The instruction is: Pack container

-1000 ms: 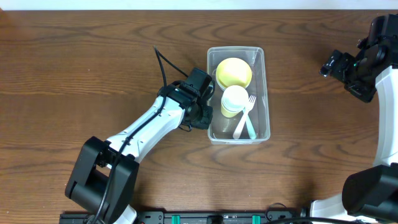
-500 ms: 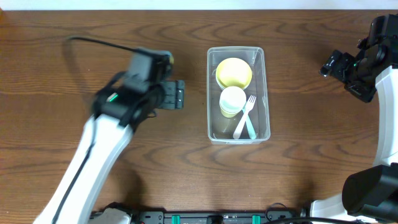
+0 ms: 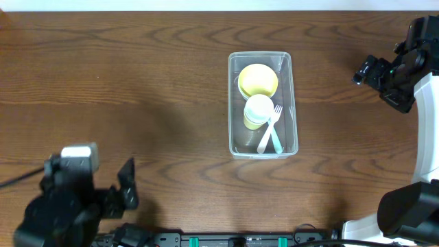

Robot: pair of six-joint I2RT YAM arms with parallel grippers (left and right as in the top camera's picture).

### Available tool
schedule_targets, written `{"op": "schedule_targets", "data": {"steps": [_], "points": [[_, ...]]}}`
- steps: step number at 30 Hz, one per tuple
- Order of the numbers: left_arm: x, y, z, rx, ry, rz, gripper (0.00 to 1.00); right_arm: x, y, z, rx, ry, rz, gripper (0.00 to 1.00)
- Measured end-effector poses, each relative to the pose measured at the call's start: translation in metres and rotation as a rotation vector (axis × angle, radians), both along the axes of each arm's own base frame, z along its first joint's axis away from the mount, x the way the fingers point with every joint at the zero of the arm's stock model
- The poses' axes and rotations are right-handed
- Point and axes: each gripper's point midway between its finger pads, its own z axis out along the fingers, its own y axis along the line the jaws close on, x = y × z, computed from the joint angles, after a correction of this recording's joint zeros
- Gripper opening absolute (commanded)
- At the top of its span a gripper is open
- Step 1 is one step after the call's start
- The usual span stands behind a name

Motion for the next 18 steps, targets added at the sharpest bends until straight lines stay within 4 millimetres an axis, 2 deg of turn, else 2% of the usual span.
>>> {"op": "schedule_targets", "data": {"steps": [4,8,12,18], "points": [[-0.022,0.010,-0.006,0.012,0.002,0.007,0.98,0.000,0.000,0.000,0.000,0.000,0.000,0.99],[-0.025,0.014,-0.011,0.042,0.005,0.006,0.98,0.000,0.000,0.000,0.000,0.000,0.000,0.99],[-0.011,0.011,-0.027,0.084,0.026,0.001,0.98,0.000,0.000,0.000,0.000,0.000,0.000,0.99],[0.024,0.001,-0.044,0.097,-0.017,0.001,0.98,0.000,0.000,0.000,0.000,0.000,0.000,0.99]]}}
